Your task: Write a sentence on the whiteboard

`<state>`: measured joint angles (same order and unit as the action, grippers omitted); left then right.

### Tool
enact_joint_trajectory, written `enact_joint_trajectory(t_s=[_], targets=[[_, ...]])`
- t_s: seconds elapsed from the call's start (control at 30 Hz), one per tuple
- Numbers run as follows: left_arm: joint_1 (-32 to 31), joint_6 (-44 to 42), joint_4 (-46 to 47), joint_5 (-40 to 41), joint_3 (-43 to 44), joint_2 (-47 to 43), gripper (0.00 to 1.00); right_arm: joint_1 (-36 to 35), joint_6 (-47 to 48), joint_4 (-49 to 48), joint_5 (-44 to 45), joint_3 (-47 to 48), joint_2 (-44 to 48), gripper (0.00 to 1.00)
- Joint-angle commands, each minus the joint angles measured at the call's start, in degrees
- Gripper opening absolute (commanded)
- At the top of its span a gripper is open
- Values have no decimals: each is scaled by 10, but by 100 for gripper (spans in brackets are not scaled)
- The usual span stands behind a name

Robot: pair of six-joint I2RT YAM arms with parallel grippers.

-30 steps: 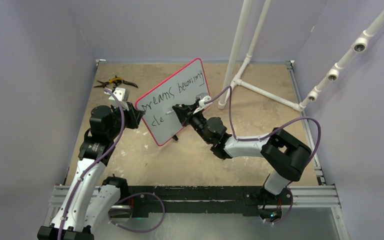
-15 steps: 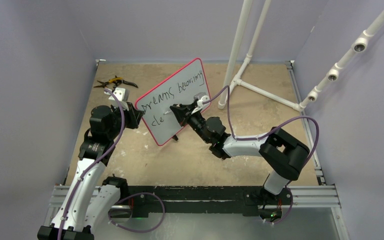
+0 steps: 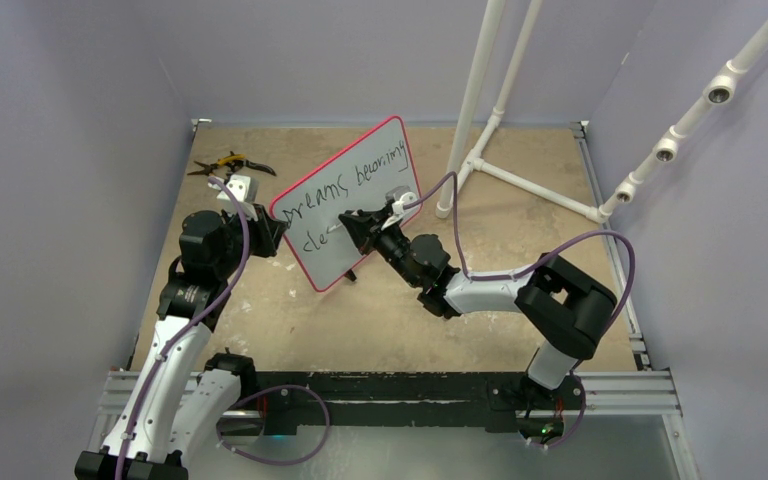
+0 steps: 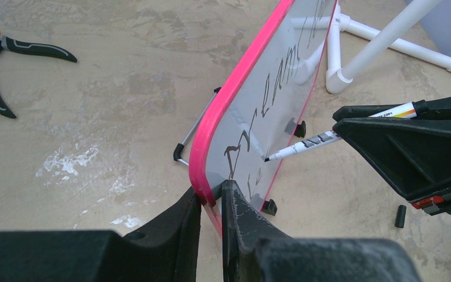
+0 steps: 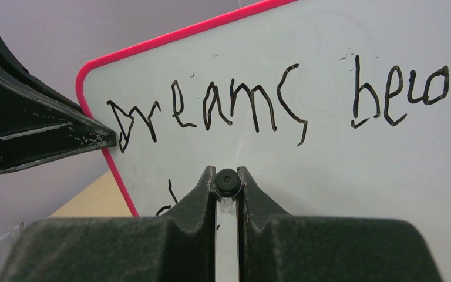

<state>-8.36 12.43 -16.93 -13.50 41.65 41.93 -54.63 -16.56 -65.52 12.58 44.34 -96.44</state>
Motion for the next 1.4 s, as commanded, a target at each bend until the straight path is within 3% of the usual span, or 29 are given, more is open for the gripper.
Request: enact_joint_trajectory(t_s=[0.0, 0.5, 1.37], targets=[[-1, -12, 15, -14, -3, 3, 14, 1, 13, 20, 24, -4, -11, 0], [-1, -12, 15, -16, -2, 3, 14, 1, 26, 35, 36, 15, -20, 0], [-1, -12, 15, -16, -2, 1, 14, 1, 26, -20, 52, 39, 10, 0]])
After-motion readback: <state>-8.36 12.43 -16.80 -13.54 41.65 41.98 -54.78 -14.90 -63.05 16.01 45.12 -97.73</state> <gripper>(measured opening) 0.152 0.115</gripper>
